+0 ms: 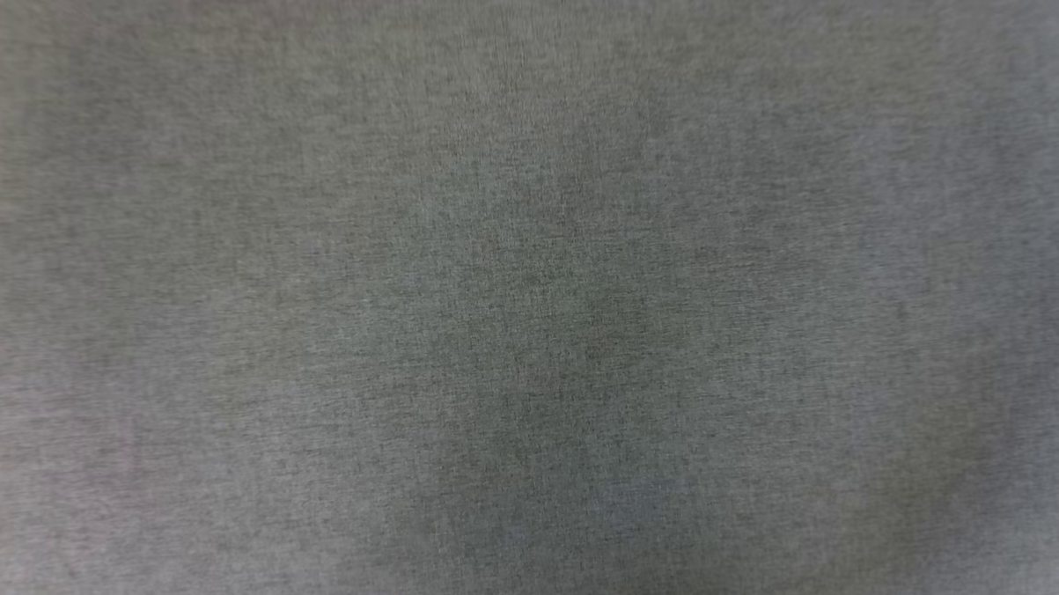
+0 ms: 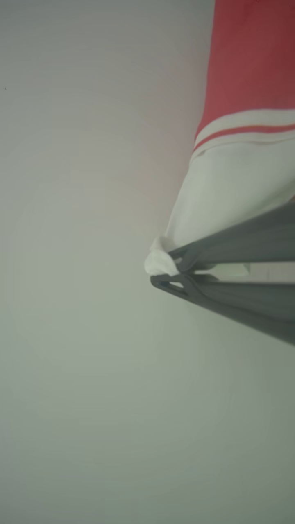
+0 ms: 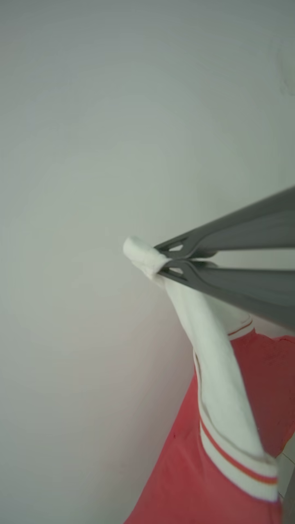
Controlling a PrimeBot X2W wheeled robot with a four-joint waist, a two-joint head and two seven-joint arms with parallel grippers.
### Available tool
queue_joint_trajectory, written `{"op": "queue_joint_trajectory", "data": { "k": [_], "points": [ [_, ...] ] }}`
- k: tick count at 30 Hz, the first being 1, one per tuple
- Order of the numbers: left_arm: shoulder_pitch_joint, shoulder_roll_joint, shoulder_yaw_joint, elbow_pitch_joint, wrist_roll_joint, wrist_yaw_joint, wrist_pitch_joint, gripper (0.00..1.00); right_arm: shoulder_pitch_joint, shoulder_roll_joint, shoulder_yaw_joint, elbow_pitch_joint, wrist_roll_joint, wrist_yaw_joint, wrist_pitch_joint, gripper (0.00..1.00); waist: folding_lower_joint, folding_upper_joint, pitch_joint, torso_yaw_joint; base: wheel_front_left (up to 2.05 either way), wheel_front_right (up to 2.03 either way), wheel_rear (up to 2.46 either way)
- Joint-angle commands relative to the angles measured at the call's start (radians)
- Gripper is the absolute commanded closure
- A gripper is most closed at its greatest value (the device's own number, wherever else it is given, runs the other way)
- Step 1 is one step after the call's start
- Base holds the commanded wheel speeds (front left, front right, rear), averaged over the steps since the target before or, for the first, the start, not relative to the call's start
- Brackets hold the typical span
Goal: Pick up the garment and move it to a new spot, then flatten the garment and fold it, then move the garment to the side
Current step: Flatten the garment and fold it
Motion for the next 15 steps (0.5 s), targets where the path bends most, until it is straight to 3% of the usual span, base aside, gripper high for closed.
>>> {"op": "queue_joint_trajectory", "data": {
  "k": [1, 8, 15],
  "points": [
    [-0.009, -0.001, 0.001, 0.016, -0.007, -0.006, -0.011, 1.00, -0.015, 0.008, 0.026, 0.013, 0.007, -0.001, -0.011, 1.00, -0.0002, -0.0001, 0.048, -0.006, 0.00, 0.00, 0.00],
    [0.037, -0.031, 0.003, 0.059, -0.037, -0.017, -0.043, 1.00, 0.017, 0.012, 0.079, 0.050, 0.044, -0.001, -0.023, 1.00, -0.0002, -0.0001, 0.087, 0.012, 0.00, 0.00, 0.00],
    [0.135, -0.048, 0.009, 0.072, -0.069, -0.039, -0.084, 1.00, 0.120, -0.014, 0.103, 0.049, 0.084, -0.001, -0.055, 1.00, -0.0002, -0.0001, 0.057, 0.030, 0.00, 0.00, 0.00]
  ]
}}
